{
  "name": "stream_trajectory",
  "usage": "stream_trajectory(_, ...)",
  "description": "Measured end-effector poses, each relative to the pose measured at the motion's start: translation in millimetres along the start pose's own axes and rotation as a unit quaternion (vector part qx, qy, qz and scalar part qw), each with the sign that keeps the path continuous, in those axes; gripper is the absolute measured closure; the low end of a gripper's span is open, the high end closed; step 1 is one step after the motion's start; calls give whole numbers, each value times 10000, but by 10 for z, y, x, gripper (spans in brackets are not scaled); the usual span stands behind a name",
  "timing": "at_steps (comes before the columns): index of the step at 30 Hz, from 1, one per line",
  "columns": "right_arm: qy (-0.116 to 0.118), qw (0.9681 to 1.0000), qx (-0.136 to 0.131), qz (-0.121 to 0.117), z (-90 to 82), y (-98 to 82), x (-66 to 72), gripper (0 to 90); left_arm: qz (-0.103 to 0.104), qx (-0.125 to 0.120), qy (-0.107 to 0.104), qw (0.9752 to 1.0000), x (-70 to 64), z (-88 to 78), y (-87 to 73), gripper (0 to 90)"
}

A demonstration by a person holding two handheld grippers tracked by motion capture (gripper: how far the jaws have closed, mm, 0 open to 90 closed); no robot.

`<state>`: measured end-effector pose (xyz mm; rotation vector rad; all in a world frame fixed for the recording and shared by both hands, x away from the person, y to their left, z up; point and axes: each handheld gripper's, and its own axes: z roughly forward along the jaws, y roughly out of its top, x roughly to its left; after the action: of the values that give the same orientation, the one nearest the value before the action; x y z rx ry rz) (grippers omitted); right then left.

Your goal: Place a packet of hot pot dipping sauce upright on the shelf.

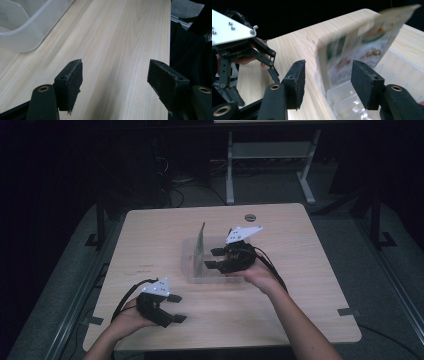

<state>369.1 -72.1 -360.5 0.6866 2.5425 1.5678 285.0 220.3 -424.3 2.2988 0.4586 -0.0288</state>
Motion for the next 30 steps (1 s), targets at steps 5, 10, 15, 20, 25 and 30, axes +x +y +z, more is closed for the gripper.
stream_trajectory(5, 11, 10000, -61, 1, -94, -62, 30, 427, 24, 46, 12, 10000, 13, -10, 1, 280)
stream_trajectory(10, 19, 10000, -25, -85, -178, -130, 89, 390, 20, 10, 35, 10000, 13, -8, -2, 280)
stream_trajectory(15, 46, 9999, 31, -103, -257, -208, 158, 355, -32, -34, 60, 10000, 10, -12, -12, 280)
stream_trajectory(20, -16, 9997, 151, -174, -326, -327, 219, 329, -70, -69, 80, 9999, 11, -19, -12, 280)
stream_trajectory(25, -71, 9996, 154, -209, -416, -446, 245, 314, -77, -42, 108, 9999, 16, -21, -18, 279)
stream_trajectory(30, -89, 9996, 132, -213, -502, -577, 275, 297, -53, -5, 118, 9999, 19, -28, -25, 279)
